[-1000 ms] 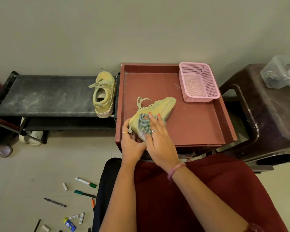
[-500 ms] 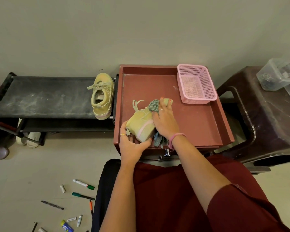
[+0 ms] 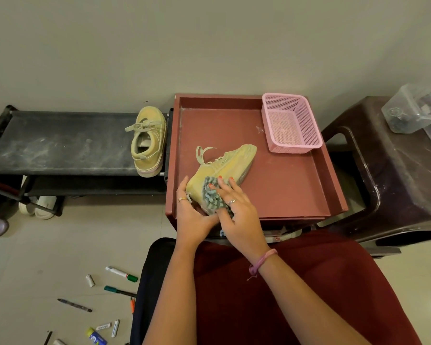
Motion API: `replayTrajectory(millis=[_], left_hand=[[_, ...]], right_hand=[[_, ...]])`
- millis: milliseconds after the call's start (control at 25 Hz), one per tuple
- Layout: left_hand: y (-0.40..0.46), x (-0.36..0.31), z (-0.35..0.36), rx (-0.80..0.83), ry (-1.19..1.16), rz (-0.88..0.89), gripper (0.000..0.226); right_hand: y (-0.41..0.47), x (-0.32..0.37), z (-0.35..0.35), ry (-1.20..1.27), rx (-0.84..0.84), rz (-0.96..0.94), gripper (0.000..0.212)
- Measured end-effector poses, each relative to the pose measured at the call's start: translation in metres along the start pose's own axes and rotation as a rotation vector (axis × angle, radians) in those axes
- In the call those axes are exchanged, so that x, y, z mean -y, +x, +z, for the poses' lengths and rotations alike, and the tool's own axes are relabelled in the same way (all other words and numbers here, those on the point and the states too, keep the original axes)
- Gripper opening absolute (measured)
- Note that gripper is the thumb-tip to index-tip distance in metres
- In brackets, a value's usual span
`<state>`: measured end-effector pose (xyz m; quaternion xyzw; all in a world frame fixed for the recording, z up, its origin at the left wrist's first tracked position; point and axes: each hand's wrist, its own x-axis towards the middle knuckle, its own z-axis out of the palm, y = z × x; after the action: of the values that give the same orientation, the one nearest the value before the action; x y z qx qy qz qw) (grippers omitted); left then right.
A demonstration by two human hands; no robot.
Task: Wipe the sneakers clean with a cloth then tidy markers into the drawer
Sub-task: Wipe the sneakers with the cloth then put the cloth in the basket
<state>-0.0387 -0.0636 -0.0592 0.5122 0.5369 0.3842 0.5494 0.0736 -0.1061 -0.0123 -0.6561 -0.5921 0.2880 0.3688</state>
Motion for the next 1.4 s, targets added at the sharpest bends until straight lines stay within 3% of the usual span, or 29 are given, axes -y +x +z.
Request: replayTrajectory(millis=[120,240,360,640,760,920,1200,1400], left_hand=[[0.003,0.0,0.004,0.035,0.117,0.019,0.115],[0.006,-0.002,0.009,0.05,0.211,0.023,0.113],[0.01,-0.001,0.011,0.032,0.25,0.037,0.111],[0.009,0.0,0.014,0.044,0.326,0.167,0.094],[0.011,0.001,0.013,0.05,0.377,0.215,0.096],[0.013,0.003,0.005,0.079,0.434,0.251,0.097],[0.013,0.003,0.003,0.098,0.489,0.281,0.097],[0.013,0.004,0.001,0.073,0.479,0.298,0.09]], right_hand=[[0.0,-0.017,0.005,-0.037,-0.139,0.014,0.042],[0.003,-0.028,0.005,-0.14,-0.171,0.008,0.029],[0.017,-0.033,0.0,-0.209,-0.193,0.001,0.032],[0.085,-0.058,-0.047,-0.385,-0.3,0.194,0.035],[0.087,-0.048,-0.045,-0.44,-0.231,0.214,0.034],[0.048,-0.026,-0.021,-0.313,-0.072,0.019,0.035],[0.089,-0.024,-0.02,-0.426,-0.057,0.096,0.036],[0.035,-0.013,-0.009,-0.323,-0.018,-0.064,0.045]])
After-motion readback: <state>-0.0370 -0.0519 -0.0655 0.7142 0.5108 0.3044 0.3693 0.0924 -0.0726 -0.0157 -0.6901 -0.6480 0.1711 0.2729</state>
